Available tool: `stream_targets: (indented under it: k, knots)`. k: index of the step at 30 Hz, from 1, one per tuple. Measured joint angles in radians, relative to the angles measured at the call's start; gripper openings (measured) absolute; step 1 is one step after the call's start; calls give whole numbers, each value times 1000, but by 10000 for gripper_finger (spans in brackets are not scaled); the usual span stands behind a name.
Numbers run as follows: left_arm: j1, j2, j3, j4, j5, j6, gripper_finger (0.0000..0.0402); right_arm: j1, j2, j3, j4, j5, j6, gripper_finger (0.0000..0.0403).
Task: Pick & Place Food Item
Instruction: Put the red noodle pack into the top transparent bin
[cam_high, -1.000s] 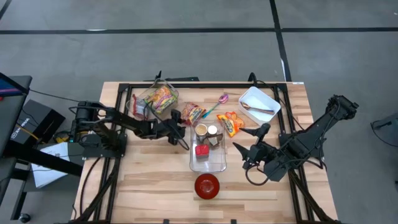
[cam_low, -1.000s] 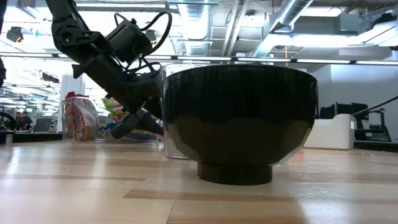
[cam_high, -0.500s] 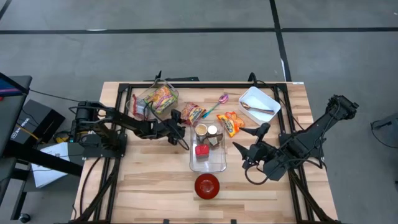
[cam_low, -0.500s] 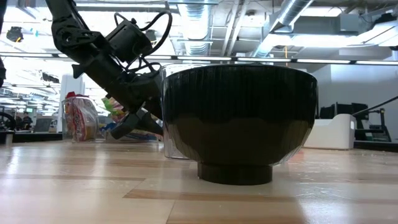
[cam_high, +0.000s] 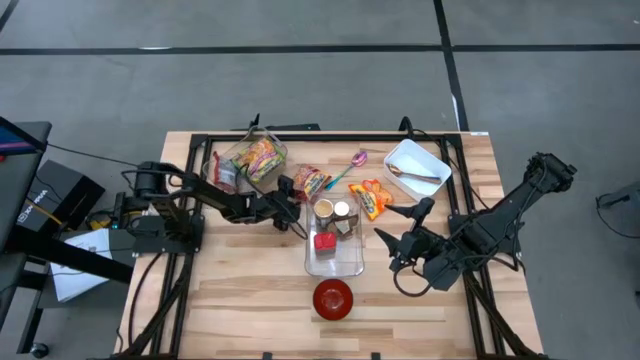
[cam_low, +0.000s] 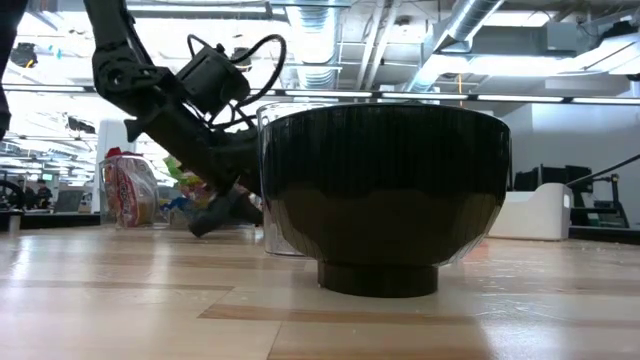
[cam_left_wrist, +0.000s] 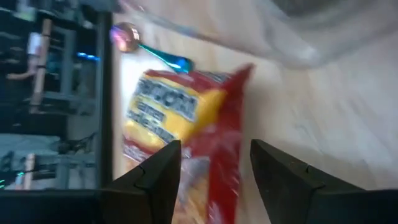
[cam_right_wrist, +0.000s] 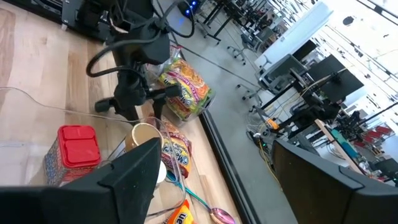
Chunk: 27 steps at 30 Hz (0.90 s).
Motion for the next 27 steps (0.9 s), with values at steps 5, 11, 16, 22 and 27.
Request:
stream_targets:
  k: [5,11,16,22,27]
  knots:
    - [-1,35,-4,140,-9,30,194,1,0,0,-2,0,0,299]
    - [16,29,-4,121,-9,18,195,1,0,0,-10,0,1,299]
    - [29,28,-4,110,-6,-2,195,1,0,0,-17,-1,8,299]
    - [41,28,-4,107,12,-8,195,1,0,0,-17,-3,8,299]
    - [44,28,-3,93,17,-32,195,1,0,0,-17,-3,8,299]
